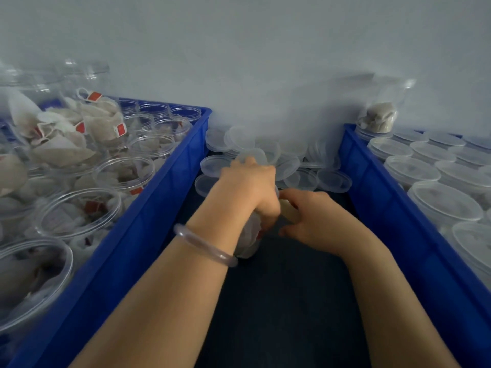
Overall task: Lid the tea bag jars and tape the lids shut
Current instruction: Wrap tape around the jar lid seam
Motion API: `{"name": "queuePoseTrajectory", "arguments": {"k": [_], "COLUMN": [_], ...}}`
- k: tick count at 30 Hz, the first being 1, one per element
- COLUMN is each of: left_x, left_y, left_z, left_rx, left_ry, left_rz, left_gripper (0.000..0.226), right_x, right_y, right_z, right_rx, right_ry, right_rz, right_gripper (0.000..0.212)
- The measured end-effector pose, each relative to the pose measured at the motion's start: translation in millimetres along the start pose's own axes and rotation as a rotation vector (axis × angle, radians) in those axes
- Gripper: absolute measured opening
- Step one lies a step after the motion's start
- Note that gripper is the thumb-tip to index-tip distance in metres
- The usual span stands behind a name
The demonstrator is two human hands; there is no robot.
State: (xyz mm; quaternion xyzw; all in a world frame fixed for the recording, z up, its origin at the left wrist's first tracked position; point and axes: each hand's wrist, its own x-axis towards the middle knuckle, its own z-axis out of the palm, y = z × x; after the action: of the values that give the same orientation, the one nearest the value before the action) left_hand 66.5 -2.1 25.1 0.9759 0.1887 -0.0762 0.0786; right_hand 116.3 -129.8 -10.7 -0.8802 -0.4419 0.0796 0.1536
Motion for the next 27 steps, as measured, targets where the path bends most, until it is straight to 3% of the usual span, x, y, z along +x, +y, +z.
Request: {"name": "queuePoseTrajectory", "arguments": {"k": [2,5,9,11,14,16,21,25,27], "left_x": [2.1,2.3,-2.1,-2.1,-2.2,-3.3,3.8,13.2,16.9], "left_y": [0.5,-5.9,-26.4,-25.4,-13.4,-12.0,-18.0,-22.8,-21.0], "left_z": [6.0,11.0,9.2,11.3,16.7,18.3,14.4,10.9,12.1], "left_rx": [-0.026,-0.024,-0.219,-0.209,-0.136,-0.154,-0.229,-0.213,-0.127], "left_ry": [0.026,0.090,0.050,0.047,0.095,0.123,0.103,0.189,0.155], "left_rz": [-0.004,0.021,0.066,0.065,0.038,0.013,-0.032,-0.109,-0.046], "left_gripper": [0.045,0.039,0.026,0.018,0.013,0.012,0.013,0.023,0.026], "right_x": [0.4,2.5,10.4,14.8,16.8,12.6,-21.4,-65.1,-43.7], "right_y": [-4.2,-8.5,-8.5,-10.0,-9.9,-12.9,-35.2,-61.3,-43.4], "right_z": [8.4,19.7,20.4,23.0,25.5,25.1,19.8,45.9,45.6], "right_rx": [-0.059,-0.061,0.276,0.343,0.206,0.022,-0.410,-0.257,-0.189], "right_ry": [0.001,0.093,0.068,-0.035,-0.016,0.016,0.171,0.178,0.227], "right_rz": [0.005,-0.011,0.077,0.097,0.089,0.076,0.074,-0.161,-0.021], "right_gripper": [0.049,0.043,0.072,0.065,0.040,0.035,0.066,0.063,0.059]}}
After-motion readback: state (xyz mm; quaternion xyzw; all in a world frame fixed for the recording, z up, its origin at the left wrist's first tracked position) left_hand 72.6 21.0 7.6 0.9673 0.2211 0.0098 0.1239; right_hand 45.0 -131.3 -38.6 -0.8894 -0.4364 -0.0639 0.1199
